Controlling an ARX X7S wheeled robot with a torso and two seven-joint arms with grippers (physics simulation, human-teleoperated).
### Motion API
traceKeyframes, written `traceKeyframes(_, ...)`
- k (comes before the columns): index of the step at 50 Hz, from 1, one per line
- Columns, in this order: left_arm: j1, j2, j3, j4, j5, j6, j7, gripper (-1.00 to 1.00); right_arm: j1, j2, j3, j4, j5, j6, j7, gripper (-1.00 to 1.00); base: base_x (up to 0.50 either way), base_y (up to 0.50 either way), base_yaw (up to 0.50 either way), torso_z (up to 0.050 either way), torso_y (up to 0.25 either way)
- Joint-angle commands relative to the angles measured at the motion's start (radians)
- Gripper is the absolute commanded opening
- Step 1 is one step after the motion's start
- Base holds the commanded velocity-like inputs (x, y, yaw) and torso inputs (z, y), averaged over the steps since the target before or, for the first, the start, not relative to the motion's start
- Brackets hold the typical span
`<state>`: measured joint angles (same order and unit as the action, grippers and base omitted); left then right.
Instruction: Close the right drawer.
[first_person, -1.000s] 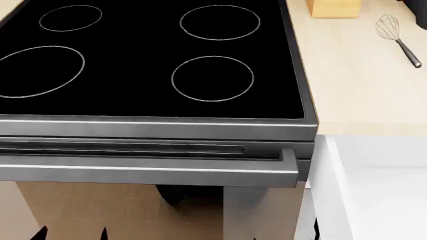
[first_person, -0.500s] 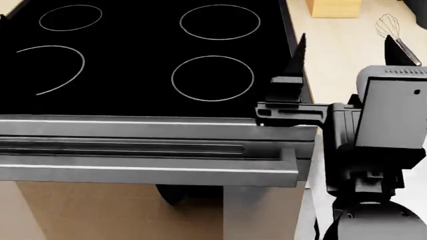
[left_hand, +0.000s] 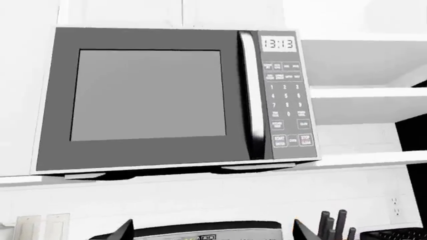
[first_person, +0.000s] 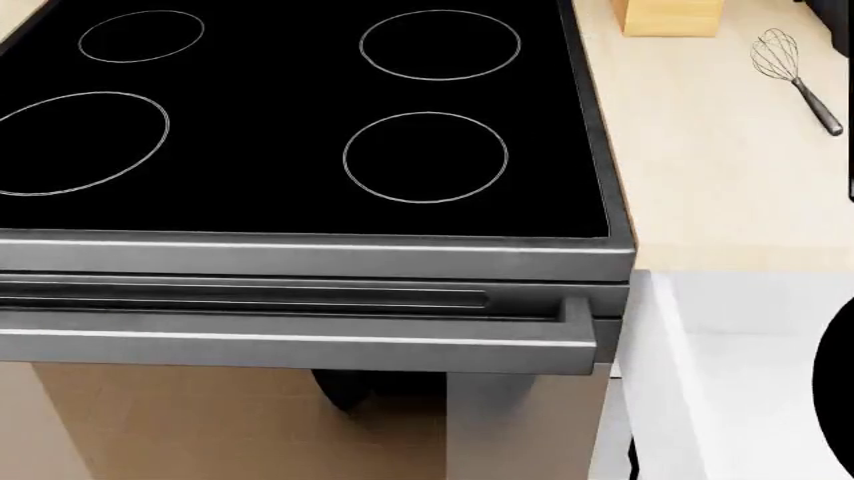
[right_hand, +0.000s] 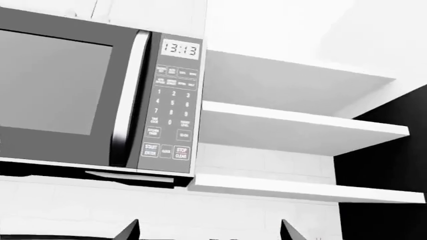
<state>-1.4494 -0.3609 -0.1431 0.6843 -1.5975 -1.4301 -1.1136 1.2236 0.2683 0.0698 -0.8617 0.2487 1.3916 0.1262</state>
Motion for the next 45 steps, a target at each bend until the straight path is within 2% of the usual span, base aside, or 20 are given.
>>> traceKeyframes(1,-0.09,-0.043,0.025,-0.01,-0.081,-0.011,-0.075,1.0,0.056,0.021,-0.023,-0.008,0.005,0.023,0.013,1.0,0.0,0.0,0.0,0.0,0.0)
traceKeyframes(10,-0.096,-0.062,0.047,-0.009,-0.116,0.009,-0.103,1.0,0.043,0.025,-0.036,-0.008,0.005,0.014,0.022,1.0,0.0,0.0,0.0,0.0,0.0)
traceKeyframes(14,-0.096,-0.072,0.053,-0.009,-0.127,0.018,-0.111,1.0,0.026,0.05,-0.082,-0.011,-0.009,-0.011,0.038,1.0,0.0,0.0,0.0,0.0,0.0)
traceKeyframes(28,-0.078,-0.082,0.062,0.004,-0.102,0.038,-0.089,1.0,0.0,0.034,-0.034,-0.038,0.007,-0.07,0.024,1.0,0.0,0.0,0.0,0.0,0.0)
traceKeyframes(45,-0.098,-0.105,0.086,0.002,-0.124,0.063,-0.104,1.0,-0.012,0.043,-0.033,-0.028,0.005,-0.093,0.034,1.0,0.44,0.0,0.04,0.0,0.0)
